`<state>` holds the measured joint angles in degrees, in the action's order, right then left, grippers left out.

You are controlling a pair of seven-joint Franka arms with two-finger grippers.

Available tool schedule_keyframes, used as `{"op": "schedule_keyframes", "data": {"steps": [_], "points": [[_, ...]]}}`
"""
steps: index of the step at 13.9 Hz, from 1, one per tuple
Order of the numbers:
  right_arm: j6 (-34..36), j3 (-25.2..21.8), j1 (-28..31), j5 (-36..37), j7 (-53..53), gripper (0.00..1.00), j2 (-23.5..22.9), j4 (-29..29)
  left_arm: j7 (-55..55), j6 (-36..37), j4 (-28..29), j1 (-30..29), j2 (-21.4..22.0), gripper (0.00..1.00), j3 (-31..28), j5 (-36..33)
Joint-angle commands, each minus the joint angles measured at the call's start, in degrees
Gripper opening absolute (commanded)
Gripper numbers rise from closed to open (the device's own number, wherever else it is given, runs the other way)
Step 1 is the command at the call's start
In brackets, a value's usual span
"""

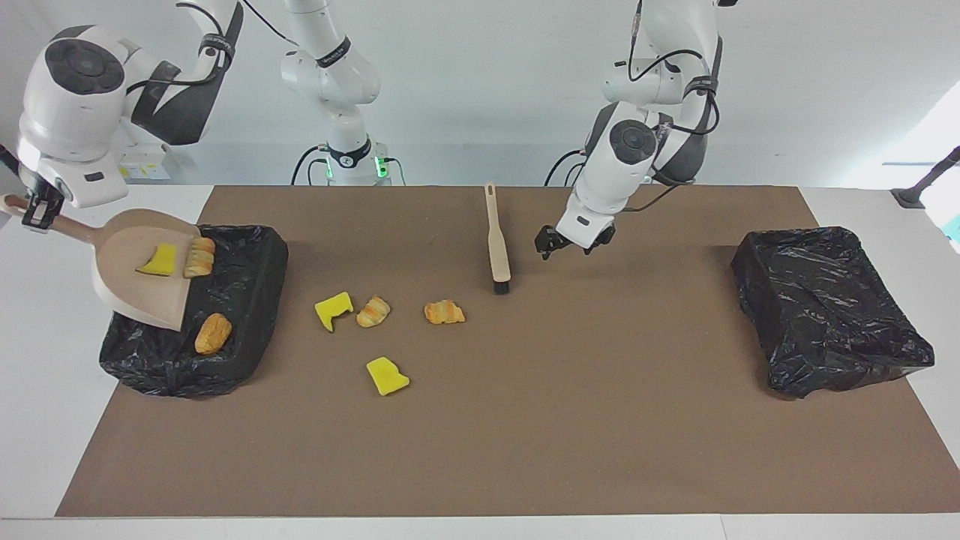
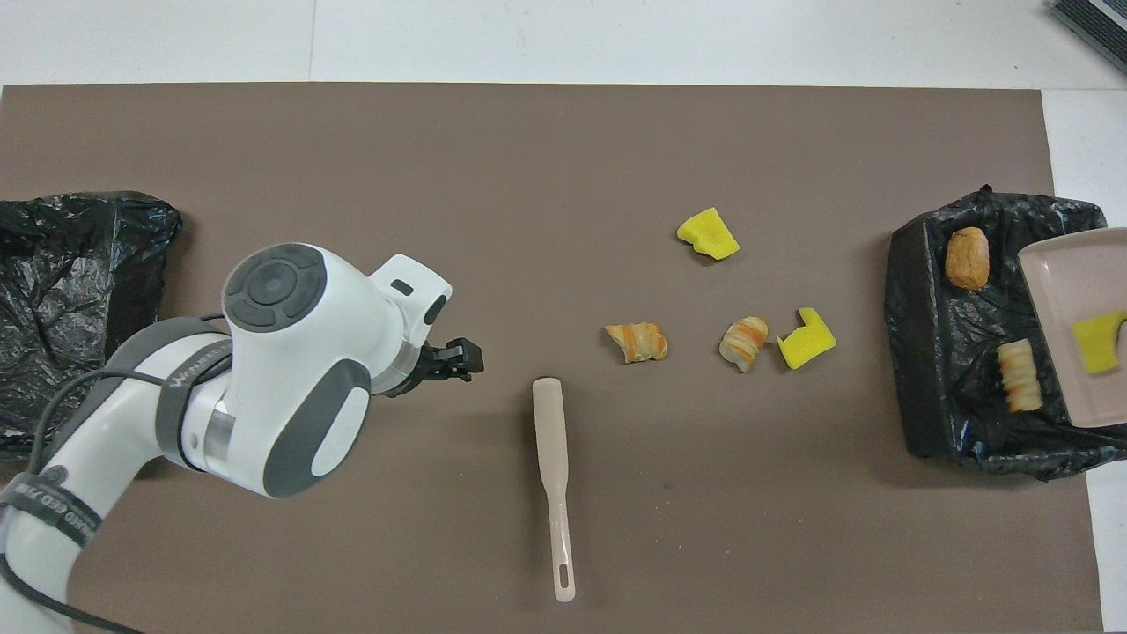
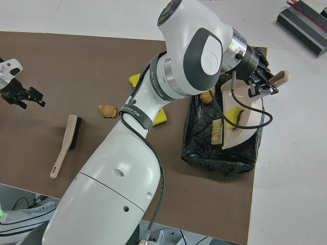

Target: Sweep and dump trash in bin

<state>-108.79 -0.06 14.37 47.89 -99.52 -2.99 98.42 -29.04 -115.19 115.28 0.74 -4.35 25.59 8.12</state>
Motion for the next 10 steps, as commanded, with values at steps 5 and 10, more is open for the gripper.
{"op": "schedule_keyframes", "data": {"steps": [5,10], "points": [[7.6,0.3,-4.7,10.1,8.6,0.0,2.9,0.8,22.0,8.2,-2.9,-2.5,5.1,1.0,-12.9,-1.7],[7.8,0.2,-4.2,2.2,7.8,0.0,4.0,-1.1,29.7,13.6,-9.0,-2.7,5.1,1.0,-19.0,-2.5]]}}
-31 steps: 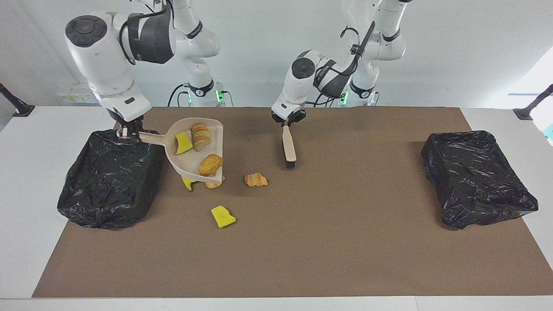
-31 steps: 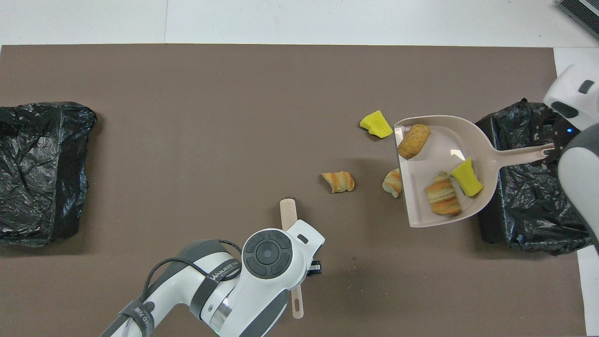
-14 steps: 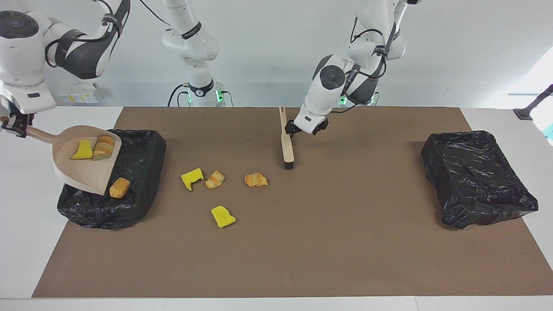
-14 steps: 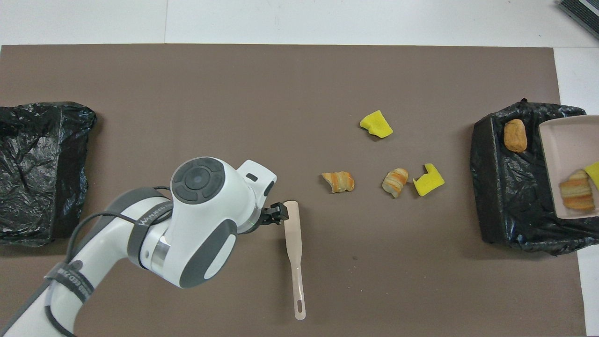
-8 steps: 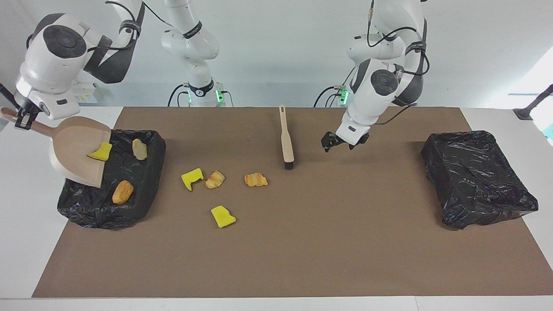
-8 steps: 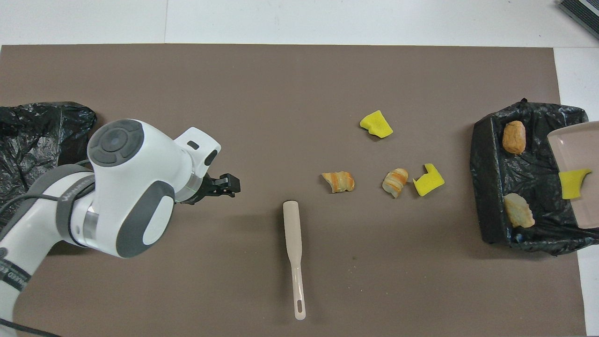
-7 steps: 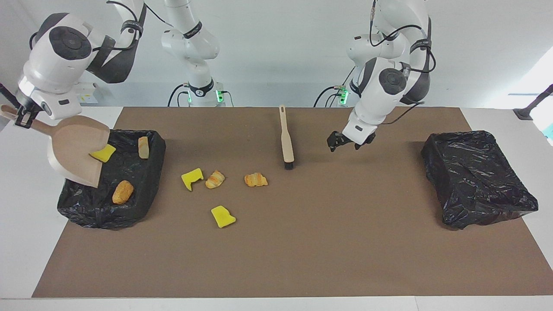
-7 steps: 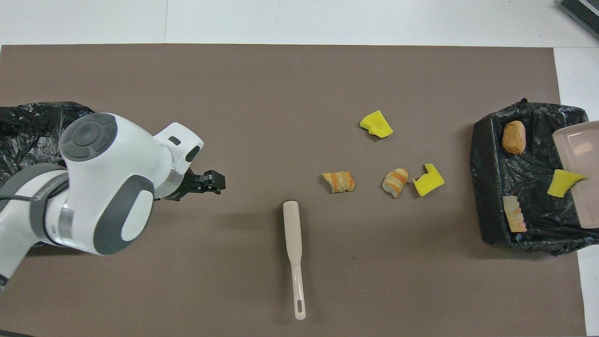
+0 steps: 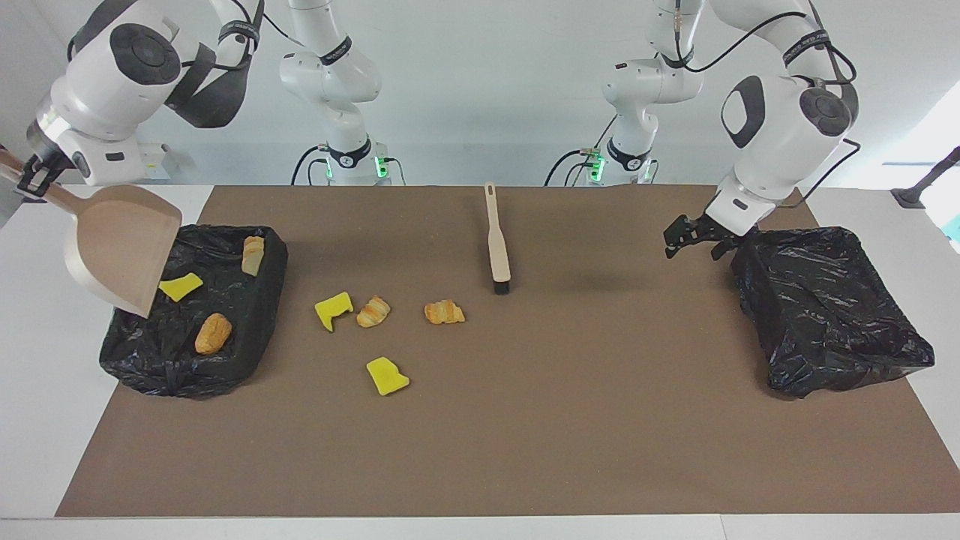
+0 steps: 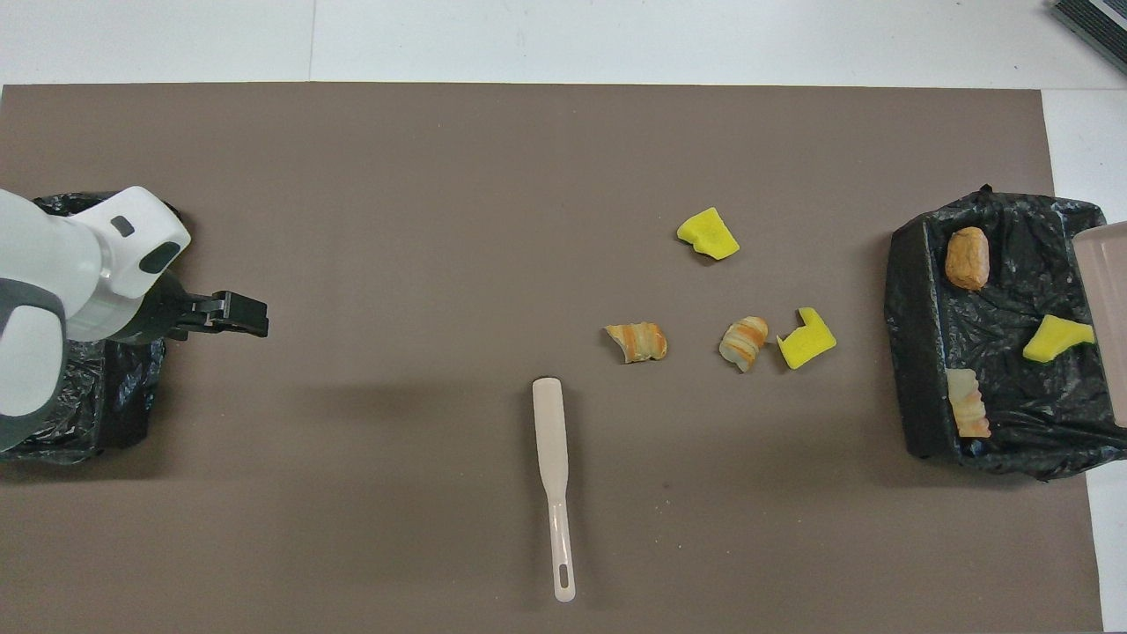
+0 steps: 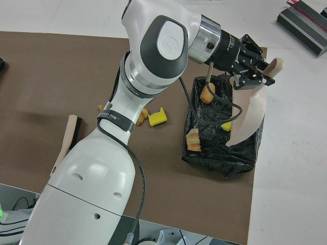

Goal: Sweep and dump trash in bin
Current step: 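Bring the emptied dustpan back to the table center with the right gripper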

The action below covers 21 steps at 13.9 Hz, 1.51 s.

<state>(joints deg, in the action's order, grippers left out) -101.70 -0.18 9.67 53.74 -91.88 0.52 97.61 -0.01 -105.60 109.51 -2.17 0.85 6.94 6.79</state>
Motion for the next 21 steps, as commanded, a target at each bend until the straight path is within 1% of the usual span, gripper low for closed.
{"op": "schedule_keyframes", "data": {"steps": [1,3,5,6,7,8,9,10,11,13,15,17,18,20,21], "points": [[1.1,0.4,0.8,-6.9,0.4,0.0,0.4,-0.3,0.7,7.0,-6.0,0.3,-0.1,1.0,-0.3,-1.7],[2.3,-0.2,1.0,-16.7,0.8,0.0,0.5,-0.2,0.8,12.7,-10.8,0.2,-0.1,1.0,-0.4,-2.5],[3.0,-0.1,0.9,-22.9,1.9,0.0,0.5,-0.1,0.7,19.1,-15.1,0.2,0.1,1.0,-0.9,-2.5],[3.0,-0.1,0.9,-26.1,4.8,0.0,0.5,-0.1,0.6,21.6,-16.8,0.1,0.3,1.0,-1.5,-2.6],[2.5,-0.2,1.0,-28.2,12.3,0.0,0.7,0.2,0.5,23.4,-17.4,0.1,0.6,1.0,-1.8,-2.7],[2.7,-0.1,0.1,-28.3,21.9,0.0,0.7,0.3,0.7,23.8,-17.5,0.2,1.9,1.0,-1.7,-3.8],[3.1,0.4,-0.1,-28.6,27.6,0.0,0.8,0.5,0.7,23.9,-17.4,0.2,3.2,1.0,-1.6,-4.0],[3.0,0.6,-0.5,-29.6,31.4,0.0,1.4,1.3,0.6,24.1,-17.2,0.2,3.7,1.0,-1.5,-4.1],[3.2,0.6,-2.2,-31.8,35.8,0.0,1.7,1.8,0.7,24.2,-16.8,0.2,3.8,1.0,-1.5,-4.0],[4.5,0.6,-4.1,-35.3,46.2,0.0,1.2,2.1,0.7,24.1,-16.8,0.3,3.9,1.0,-1.5,-4.1],[4.6,0.6,-6.3,-40.2,55.6,0.0,0.4,2.5,0.3,22.7,-17.2,0.2,3.6,1.0,-1.5,-4.1],[4.4,0.6,-9.4,-43.7,64.3,0.0,-0.8,2.6,0.8,18.9,-17.1,0.1,3.5,1.0,-1.5,-4.1],[3.9,0.6,-11.1,-45.5,68.3,0.0,-1.6,2.6,0.8,18.1,-17.1,0.1,3.4,1.0,-1.6,-4.1],[2.6,0.6,-15.3,-49.2,80.0,0.0,-3.9,2.0,0.7,18.0,-17.1,0.1,3.4,1.0,-1.6,-4.1],[0.8,0.6,-17.6,-51.0,86.2,0.0,-5.0,2.0,0.5,18.0,-17.1,0.1,3.4,1.0,-1.5,-4.1]]}}
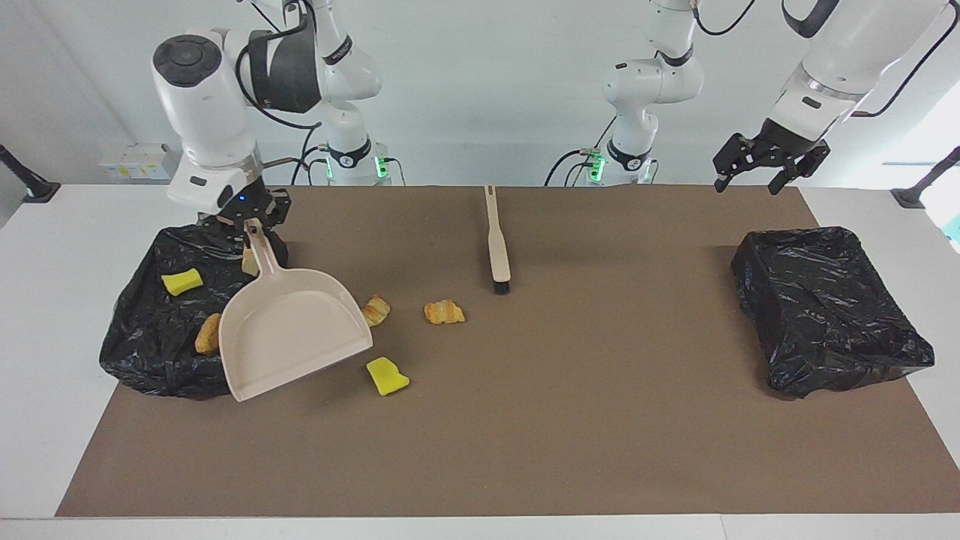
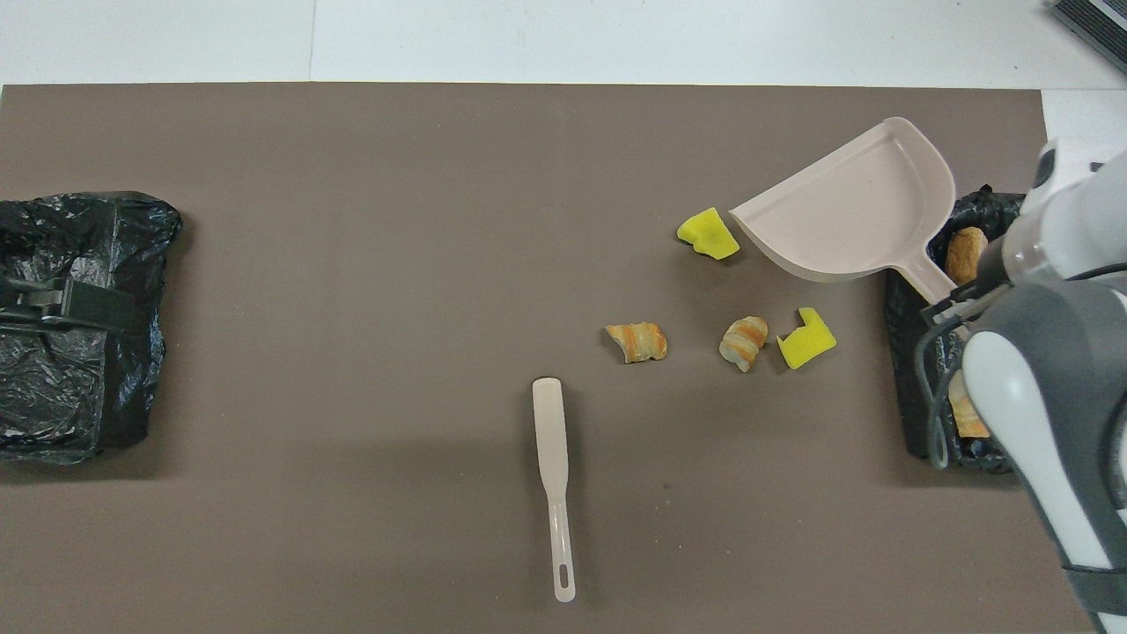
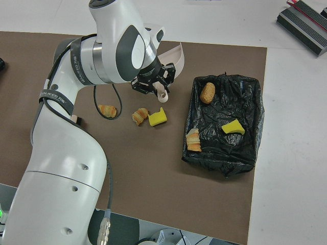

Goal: Sweep and dump trash in bin
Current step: 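Bring the emptied dustpan back to the table center with the right gripper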

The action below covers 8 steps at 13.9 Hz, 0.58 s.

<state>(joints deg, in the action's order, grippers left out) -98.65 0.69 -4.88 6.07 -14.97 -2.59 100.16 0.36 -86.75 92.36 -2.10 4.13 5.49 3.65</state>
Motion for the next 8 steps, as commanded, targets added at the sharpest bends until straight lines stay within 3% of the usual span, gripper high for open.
{"op": "schedule_keyframes", "data": {"steps": [1,8], "points": [[-4.1,-0.2,-4.9,-4.8,13.4,0.0,-3.1,-0.6,0.1,-0.8,0.1,-0.1,0.1,1.0,-0.1,-0.9],[-19.2,-0.2,-18.9,-8.6,37.7,0.0,-12.6,-2.2,0.0,-0.5,0.2,-0.1,0.2,1.0,-0.1,-1.2]]}}
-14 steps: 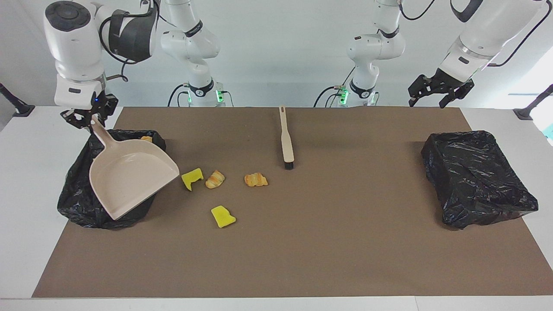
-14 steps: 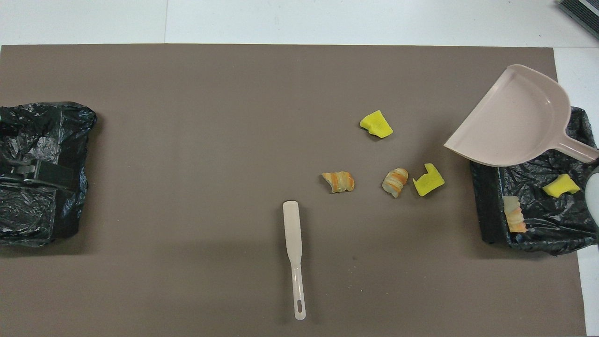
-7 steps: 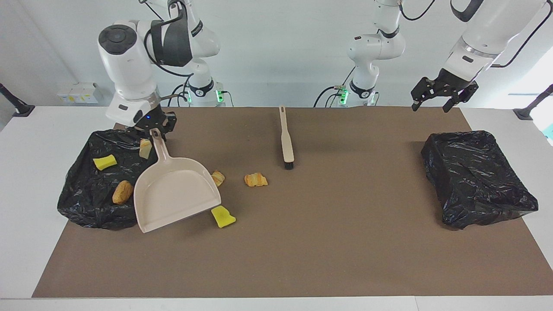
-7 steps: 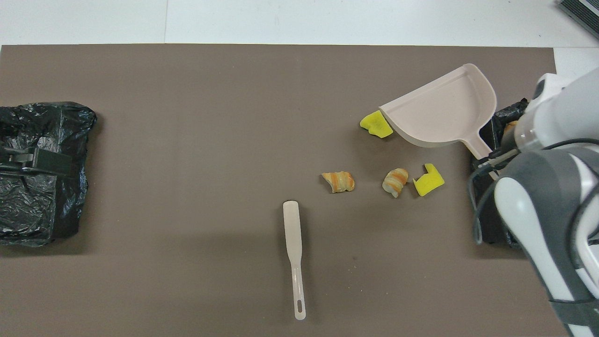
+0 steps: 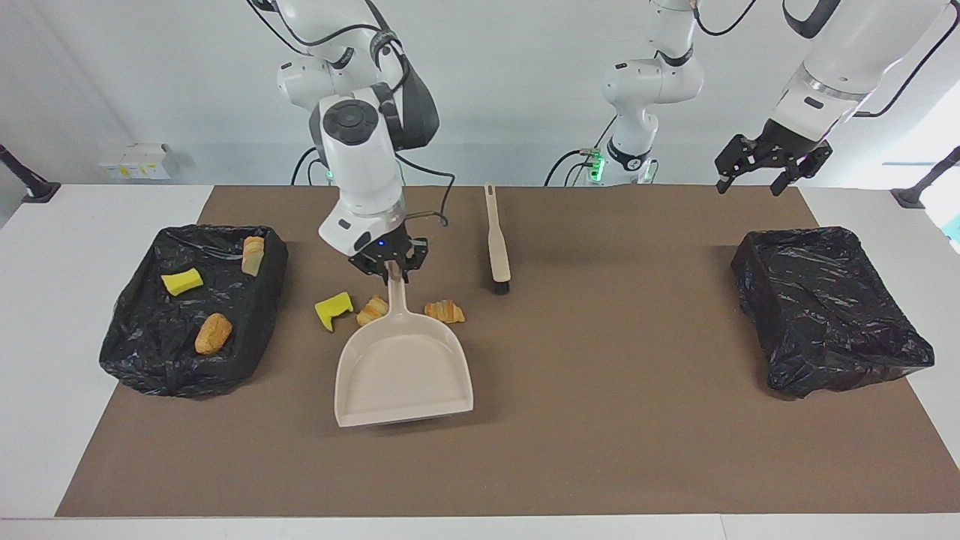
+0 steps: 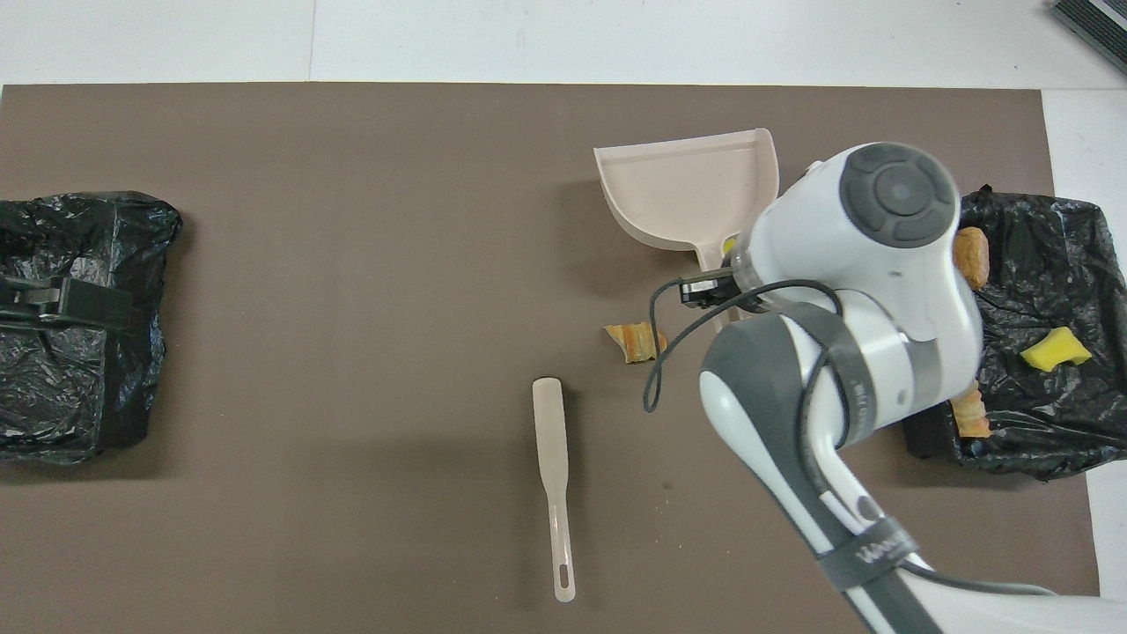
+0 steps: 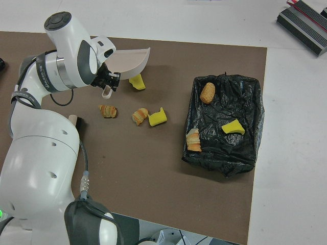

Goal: Sweep and dump trash in bin
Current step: 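Bring the emptied dustpan back to the table center with the right gripper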

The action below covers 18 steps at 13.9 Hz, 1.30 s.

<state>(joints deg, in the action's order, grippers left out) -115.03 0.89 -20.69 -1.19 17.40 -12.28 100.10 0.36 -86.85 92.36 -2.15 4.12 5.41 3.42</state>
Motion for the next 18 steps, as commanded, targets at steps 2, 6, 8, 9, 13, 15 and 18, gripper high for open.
{"op": "schedule_keyframes", "data": {"steps": [2,6,8,9,13,15,18], "points": [[-4.6,-0.5,-6.8,-0.8,10.6,0.0,-7.1,-4.6,-0.1,-0.6,0.2,0.1,0.2,1.0,0.0,-1.0],[-7.8,-0.6,-11.1,0.0,17.2,0.0,-15.0,-9.2,-0.3,-0.5,0.3,0.5,0.4,1.0,0.4,-0.8],[-10.0,-0.7,-11.3,0.3,17.1,0.0,-16.5,-9.2,0.1,-1.8,0.7,0.5,0.5,1.0,0.4,-0.9],[-10.1,-0.6,-11.2,2.2,17.0,0.09,-16.4,-9.2,0.1,-4.0,0.8,0.5,0.1,1.0,0.4,-0.9],[-10.2,-0.5,-11.5,3.3,17.3,1.0,-15.8,-9.2,-0.1,-5.8,1.2,1.1,-0.4,1.0,1.4,-0.9],[-9.3,-0.5,-11.5,2.7,17.4,1.0,-13.7,-8.5,-0.1,-7.3,1.3,1.2,-1.0,1.0,1.4,-0.9],[-7.9,-0.4,-11.7,2.6,16.3,1.0,-9.1,-5.1,-0.2,-14.0,2.1,2.8,-3.8,1.0,1.5,-0.9]]}}
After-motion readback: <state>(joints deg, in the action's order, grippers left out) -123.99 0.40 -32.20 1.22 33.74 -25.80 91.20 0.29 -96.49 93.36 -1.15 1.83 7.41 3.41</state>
